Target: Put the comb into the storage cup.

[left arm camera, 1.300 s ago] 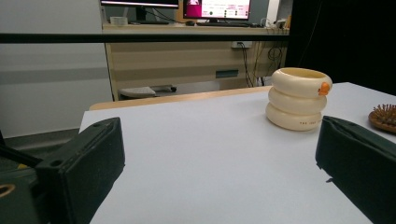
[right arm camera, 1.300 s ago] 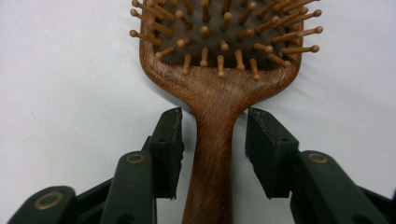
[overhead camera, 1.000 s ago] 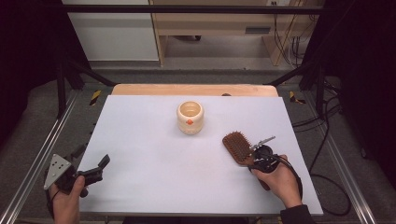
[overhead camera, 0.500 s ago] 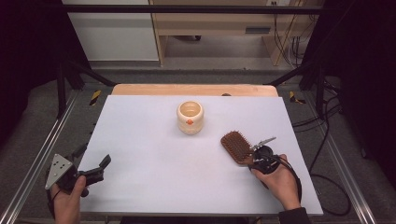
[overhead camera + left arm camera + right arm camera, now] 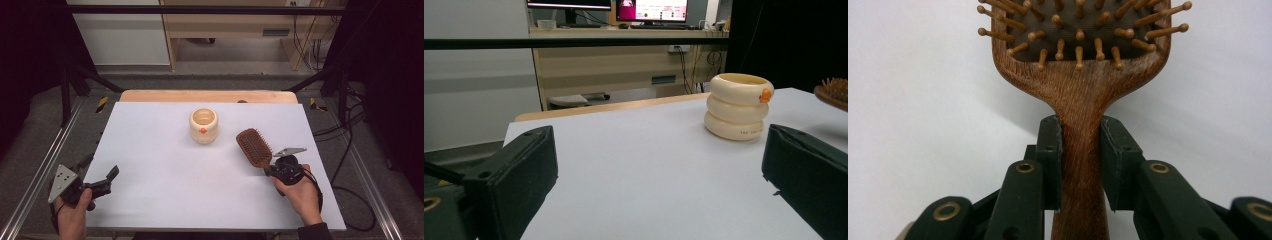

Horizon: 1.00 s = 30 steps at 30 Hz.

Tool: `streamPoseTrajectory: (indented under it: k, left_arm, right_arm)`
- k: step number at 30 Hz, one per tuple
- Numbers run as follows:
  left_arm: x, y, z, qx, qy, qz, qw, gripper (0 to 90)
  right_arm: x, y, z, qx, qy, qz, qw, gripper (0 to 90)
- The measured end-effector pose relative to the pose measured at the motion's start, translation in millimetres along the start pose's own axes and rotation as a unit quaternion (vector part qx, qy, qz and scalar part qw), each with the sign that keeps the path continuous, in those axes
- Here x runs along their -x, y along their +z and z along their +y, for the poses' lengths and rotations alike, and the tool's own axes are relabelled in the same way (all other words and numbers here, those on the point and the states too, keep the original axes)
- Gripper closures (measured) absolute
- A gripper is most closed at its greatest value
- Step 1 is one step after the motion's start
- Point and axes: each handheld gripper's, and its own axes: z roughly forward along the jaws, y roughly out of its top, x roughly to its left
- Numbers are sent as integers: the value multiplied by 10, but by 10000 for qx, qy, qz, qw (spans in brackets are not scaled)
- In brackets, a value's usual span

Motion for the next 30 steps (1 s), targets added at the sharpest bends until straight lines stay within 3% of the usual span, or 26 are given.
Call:
streamPoseTrajectory:
  k: [8,23,30]
  left_arm:
    - [3,-14,11,38,-11,-6,10000,13]
    - [31,-23,20,64,-61,-61,9999,14]
    - [223,28,52,41,-173,-323,9993,15]
  right_arm:
    - [-80,-58,34,766,-6,132,9970,731]
    - [-139,-107,70,1421,-46,286,9894,731]
    - [-177,-181,88,1748,-12,337,9840,731]
